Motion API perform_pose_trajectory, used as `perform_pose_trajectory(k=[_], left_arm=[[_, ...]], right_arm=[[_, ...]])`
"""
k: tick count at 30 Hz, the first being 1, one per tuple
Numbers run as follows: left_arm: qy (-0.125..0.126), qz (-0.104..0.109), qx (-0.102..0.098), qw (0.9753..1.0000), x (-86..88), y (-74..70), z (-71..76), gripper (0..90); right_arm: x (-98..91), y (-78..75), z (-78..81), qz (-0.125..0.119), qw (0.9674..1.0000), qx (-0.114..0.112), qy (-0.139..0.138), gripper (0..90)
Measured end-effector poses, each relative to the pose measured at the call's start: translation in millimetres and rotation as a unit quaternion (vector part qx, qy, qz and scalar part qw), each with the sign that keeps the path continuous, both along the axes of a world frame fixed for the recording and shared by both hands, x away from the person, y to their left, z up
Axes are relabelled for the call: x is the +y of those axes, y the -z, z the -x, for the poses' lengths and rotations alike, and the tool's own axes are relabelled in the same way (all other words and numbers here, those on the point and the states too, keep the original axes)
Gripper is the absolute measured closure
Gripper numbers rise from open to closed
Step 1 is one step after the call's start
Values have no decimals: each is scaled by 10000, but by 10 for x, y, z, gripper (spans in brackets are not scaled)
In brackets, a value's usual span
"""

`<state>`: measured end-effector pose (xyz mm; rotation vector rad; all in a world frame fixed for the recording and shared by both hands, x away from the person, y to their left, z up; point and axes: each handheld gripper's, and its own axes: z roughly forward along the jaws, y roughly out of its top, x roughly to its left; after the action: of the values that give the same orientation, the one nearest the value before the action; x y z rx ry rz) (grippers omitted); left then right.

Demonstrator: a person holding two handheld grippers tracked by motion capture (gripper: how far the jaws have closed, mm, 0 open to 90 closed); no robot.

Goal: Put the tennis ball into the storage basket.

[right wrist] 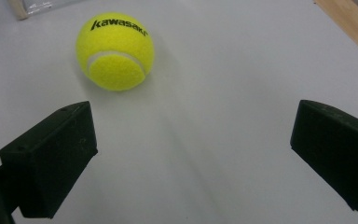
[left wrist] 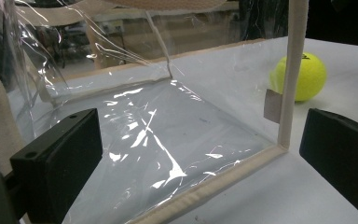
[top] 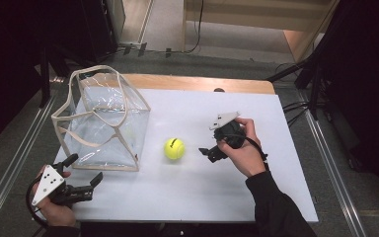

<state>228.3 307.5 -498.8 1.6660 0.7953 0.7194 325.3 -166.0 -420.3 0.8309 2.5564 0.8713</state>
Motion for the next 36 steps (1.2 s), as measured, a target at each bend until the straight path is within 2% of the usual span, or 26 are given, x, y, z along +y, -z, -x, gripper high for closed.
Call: perform_pose_trajectory(k=[10, 22, 32, 34, 36], left_arm=[[10, -7, 1, 10000, 1, 0, 1, 0], [18, 6, 0, 10000, 1, 1, 1, 0], [24, -1, 5, 10000, 0, 1, 1, 0], [22, 1, 3, 10000, 1, 0, 2, 0], [30, 15, -2, 10000, 2, 2, -2, 0]], right_arm=[[167, -13, -95, 198, 9995, 149, -195, 0], [329, -9, -192, 443, 9983, 306, -232, 0], [475, 29, -270, 720, 9958, 415, -379, 0], [519, 37, -298, 748, 9948, 500, -477, 0], [537, 39, -299, 782, 9944, 559, -450, 0]])
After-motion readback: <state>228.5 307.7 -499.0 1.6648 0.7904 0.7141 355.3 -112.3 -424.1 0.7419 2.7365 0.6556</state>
